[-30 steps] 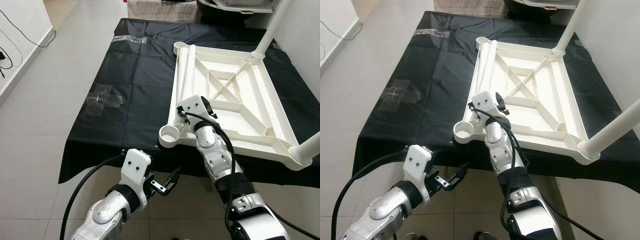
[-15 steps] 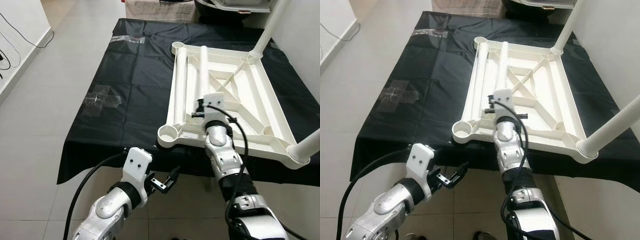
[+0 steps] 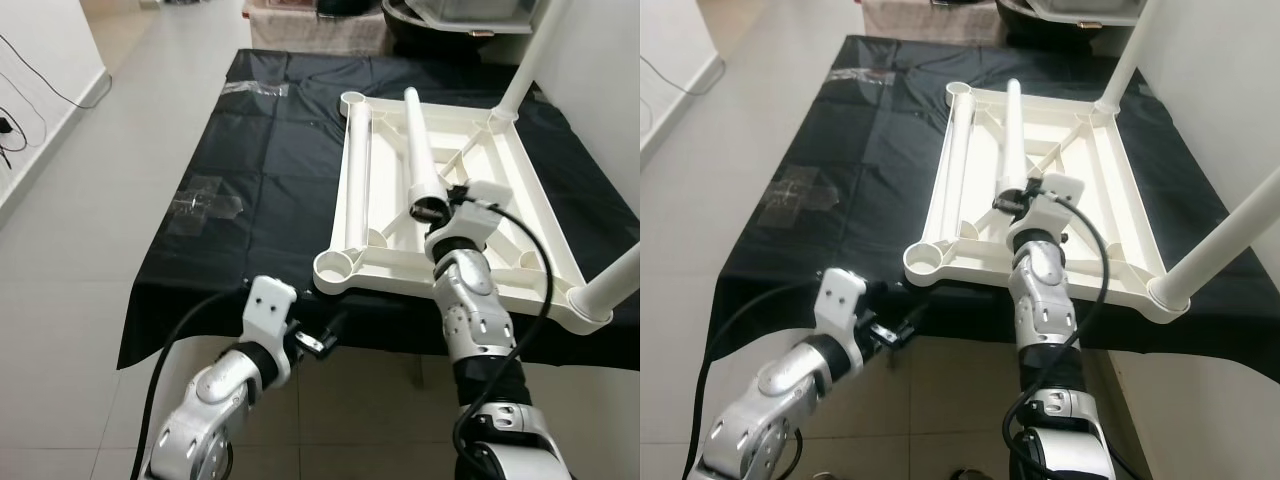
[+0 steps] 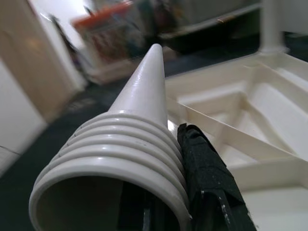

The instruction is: Building children table

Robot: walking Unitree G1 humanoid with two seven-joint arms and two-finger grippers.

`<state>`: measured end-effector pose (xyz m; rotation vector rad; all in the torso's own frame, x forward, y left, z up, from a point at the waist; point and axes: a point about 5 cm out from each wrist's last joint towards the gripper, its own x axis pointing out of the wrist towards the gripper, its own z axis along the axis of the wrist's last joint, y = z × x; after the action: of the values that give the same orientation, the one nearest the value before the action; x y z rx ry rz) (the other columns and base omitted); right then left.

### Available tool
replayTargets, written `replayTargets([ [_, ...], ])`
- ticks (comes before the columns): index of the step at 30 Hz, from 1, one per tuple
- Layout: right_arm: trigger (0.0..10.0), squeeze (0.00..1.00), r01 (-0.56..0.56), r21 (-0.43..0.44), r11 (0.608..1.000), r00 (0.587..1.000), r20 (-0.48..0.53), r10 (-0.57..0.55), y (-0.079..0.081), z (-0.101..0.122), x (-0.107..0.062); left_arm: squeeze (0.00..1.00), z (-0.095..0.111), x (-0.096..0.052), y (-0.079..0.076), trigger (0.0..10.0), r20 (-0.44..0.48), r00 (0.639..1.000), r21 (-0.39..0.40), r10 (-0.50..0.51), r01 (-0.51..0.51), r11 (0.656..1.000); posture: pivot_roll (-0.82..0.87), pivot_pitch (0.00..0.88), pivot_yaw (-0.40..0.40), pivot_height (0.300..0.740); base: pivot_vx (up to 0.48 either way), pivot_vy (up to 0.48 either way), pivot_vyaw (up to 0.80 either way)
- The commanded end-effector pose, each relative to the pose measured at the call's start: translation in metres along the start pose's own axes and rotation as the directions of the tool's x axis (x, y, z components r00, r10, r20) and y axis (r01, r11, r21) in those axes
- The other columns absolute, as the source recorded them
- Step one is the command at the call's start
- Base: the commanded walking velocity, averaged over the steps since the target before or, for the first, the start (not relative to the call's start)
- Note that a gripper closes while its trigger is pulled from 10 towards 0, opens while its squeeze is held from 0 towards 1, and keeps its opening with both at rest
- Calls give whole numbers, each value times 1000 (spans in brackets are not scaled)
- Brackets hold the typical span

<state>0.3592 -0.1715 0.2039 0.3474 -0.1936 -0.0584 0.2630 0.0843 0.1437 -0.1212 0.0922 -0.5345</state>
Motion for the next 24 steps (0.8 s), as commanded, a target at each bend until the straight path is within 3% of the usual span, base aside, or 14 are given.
replayTargets([
  [1,0,0,-57,135,989,998,-6,59,-1,2,-7,0,-4,3,10,10000,-13,999,-65,36,-37,997,168,0,-62,740,0,0,0],
  [2,0,0,-57,135,989,998,-6,59,-1,2,-7,0,-4,3,10,10000,-13,999,-65,36,-37,997,168,0,-62,740,0,0,0],
  [3,0,0,-122,256,959,990,-35,135,1,-3,-17,922,0,7,18,10000,0,998,-132,64,-64,989,168,0,-56,740,0,0,0],
  [6,0,0,-122,256,959,990,-35,135,1,-3,-17,922,0,7,18,10000,0,998,-132,64,-64,989,168,0,-56,740,0,0,0],
  [7,0,0,-193,365,911,972,-57,228,4,-8,-28,1000,3,11,26,10000,17,996,-208,85,-79,975,167,0,-57,740,0,0,0],
  [9,0,0,-345,530,775,891,-75,448,12,-17,-57,1000,21,18,41,10000,91,988,-425,128,-78,902,167,0,-59,740,0,0,0],
  [11,0,0,-345,530,775,891,-75,448,12,-17,-57,1000,21,18,41,10000,91,988,-425,128,-78,902,167,0,-59,740,0,0,0],
  [12,0,0,-397,578,713,848,-66,526,15,-18,-68,1000,29,20,47,10000,122,982,-509,142,-61,859,171,0,-60,740,0,0,0],
  [13,0,0,-397,578,713,848,-66,526,15,-18,-68,1000,29,20,47,10000,122,982,-509,142,-61,859,171,0,-60,740,0,0,0],
  [14,0,0,-424,613,666,818,-55,572,17,-18,-75,1000,35,21,51,10000,150,978,-569,143,-33,822,170,0,-59,740,0,0,0],
  [15,0,0,-452,639,623,790,-38,612,16,-17,-82,0,40,21,55,10000,177,974,-620,143,-3,785,172,0,-61,740,0,0,0],
  [16,0,0,-452,639,623,790,-38,612,16,-17,-82,0,40,21,55,10000,177,974,-620,143,-3,785,172,0,-61,740,0,0,0],
  [19,0,0,-521,682,513,703,2,712,13,-13,-99,0,48,16,66,10000,236,961,-725,147,73,685,174,0,-61,740,0,0,0],
  [24,0,0,-566,707,423,605,8,796,6,-12,-119,0,51,2,83,10000,305,938,-787,163,152,598,179,0,-69,740,0,0,0],
])
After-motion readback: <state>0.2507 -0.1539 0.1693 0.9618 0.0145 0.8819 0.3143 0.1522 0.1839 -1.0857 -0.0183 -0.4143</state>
